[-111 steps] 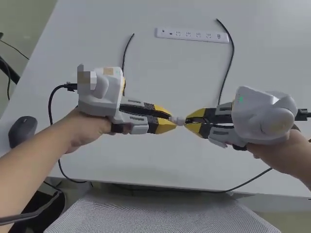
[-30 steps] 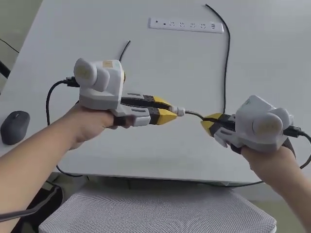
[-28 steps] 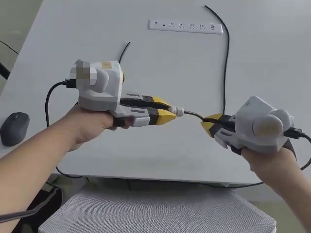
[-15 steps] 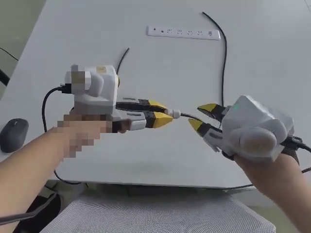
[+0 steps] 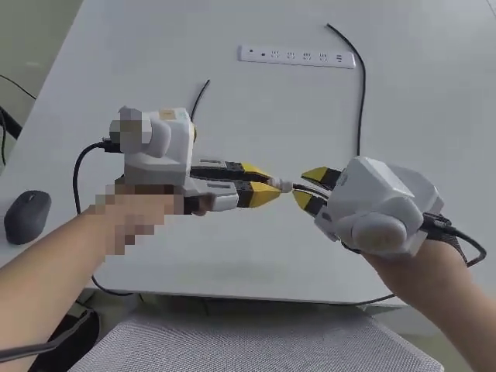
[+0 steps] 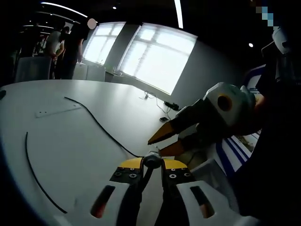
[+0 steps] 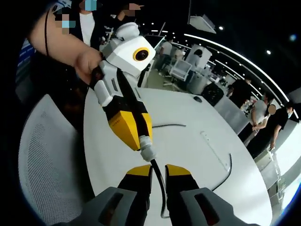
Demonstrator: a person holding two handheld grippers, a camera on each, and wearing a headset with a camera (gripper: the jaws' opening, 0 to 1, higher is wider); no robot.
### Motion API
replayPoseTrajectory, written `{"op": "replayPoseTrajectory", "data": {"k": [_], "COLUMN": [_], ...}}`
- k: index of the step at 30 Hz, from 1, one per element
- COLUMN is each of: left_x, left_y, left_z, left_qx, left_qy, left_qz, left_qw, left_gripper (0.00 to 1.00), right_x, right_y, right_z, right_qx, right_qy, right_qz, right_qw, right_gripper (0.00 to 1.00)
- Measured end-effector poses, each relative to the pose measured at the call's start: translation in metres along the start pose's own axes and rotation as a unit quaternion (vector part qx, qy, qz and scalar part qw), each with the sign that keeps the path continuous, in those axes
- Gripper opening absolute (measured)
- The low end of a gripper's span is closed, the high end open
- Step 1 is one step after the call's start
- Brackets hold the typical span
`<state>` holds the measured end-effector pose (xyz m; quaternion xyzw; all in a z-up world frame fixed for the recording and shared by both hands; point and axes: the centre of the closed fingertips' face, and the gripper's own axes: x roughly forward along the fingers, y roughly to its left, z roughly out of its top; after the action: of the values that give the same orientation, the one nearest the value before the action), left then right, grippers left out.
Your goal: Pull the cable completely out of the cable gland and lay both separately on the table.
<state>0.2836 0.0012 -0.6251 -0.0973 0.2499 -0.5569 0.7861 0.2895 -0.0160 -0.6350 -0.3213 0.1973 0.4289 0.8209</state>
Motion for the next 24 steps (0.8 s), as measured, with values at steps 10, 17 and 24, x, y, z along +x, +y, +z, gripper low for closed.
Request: {"op": "replayPoseTrajectory", "data": {"k": [10, 17, 24], "left_x": [0.000, 0.001, 0.000], "left_y": [0.000, 0.000, 0.001], "left_z": [-0.001, -0.001, -0.002], "left_qx": [-0.005, 0.003, 0.005], "left_qy": [0.002, 0.000, 0.001], "left_qz": [0.001, 0.001, 0.003], "left_qw": [1.0000, 1.0000, 1.0000], "left_gripper": [0.15, 0.14, 0.14], "right_x": [0.003, 0.003, 0.003], "right_y": [0.004, 0.003, -0.001], "right_z": [-0.004, -0.005, -0.013], "right_qx": [-0.033, -0.010, 0.022], "right_qy": [0.006, 0.001, 0.007], "right_qz": [0.002, 0.001, -0.001], "right_qw": [0.9994, 0.9999, 0.9997], "right_gripper": [0.00, 0.00, 0.00]}}
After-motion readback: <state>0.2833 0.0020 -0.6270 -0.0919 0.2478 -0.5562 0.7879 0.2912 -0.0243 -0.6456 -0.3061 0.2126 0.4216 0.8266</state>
